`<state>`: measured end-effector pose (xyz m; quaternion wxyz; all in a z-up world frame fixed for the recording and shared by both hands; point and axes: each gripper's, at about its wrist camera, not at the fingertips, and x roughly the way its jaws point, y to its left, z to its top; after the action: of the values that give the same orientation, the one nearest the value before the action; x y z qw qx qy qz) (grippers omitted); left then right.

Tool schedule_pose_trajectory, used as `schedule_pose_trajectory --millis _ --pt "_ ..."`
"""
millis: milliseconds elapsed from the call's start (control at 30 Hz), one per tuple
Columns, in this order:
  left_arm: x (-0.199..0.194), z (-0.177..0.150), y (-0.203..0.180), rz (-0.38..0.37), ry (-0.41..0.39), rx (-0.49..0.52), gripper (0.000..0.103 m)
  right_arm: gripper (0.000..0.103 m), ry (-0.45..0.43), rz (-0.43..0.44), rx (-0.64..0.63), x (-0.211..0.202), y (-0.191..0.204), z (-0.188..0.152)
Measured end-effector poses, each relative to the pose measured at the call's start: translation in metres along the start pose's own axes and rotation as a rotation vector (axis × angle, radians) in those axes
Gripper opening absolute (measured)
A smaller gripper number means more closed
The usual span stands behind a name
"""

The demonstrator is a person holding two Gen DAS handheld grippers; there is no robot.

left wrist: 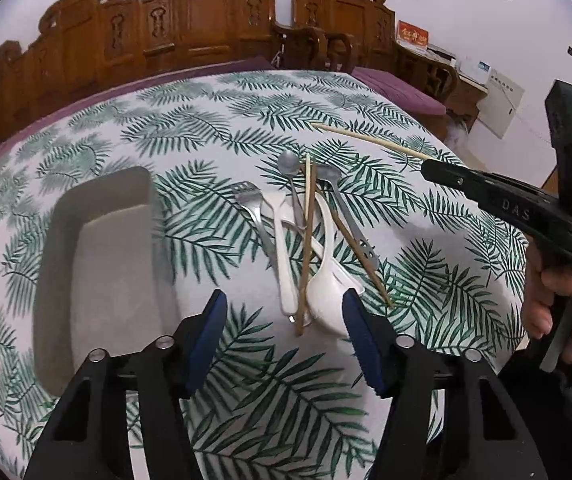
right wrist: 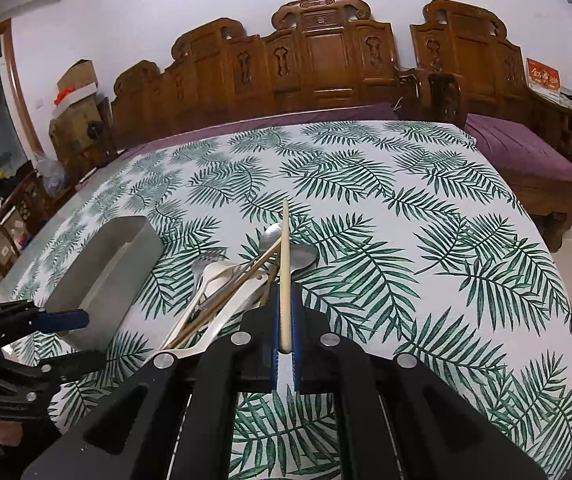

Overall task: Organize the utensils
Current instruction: 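Grasp the white plastic spoon with the left tool while the right tool holds the chopstick, then carry the white spoon into the grey tray and open the left tool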

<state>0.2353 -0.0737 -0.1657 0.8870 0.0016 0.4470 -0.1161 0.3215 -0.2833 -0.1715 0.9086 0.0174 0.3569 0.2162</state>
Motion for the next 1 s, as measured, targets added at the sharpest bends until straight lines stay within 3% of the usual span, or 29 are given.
schedule_pose_trajectory --millis 300,500,600,733,1000 --pt "0.04 0.004 -0.007 -0.034 0.098 -0.035 0.025 0.006 0.025 -0.012 -0.006 0.009 0.001 -0.004" --pt "0.051 0.001 -0.012 -0.021 0.132 -0.042 0.019 0.006 0.026 -0.009 -0.001 0.011 0.002 -0.004" --pt "0.053 -0.001 -0.016 -0.003 0.143 -0.029 0.009 0.006 0.026 -0.007 0.0 0.011 0.002 -0.004" --pt "0.051 0.0 -0.018 0.022 0.14 -0.028 0.002 0.006 0.025 -0.004 -0.002 0.011 0.004 -0.004" --pt "0.034 0.005 -0.014 0.039 0.092 -0.038 0.002 0.006 0.022 -0.002 -0.009 0.01 0.009 -0.003"
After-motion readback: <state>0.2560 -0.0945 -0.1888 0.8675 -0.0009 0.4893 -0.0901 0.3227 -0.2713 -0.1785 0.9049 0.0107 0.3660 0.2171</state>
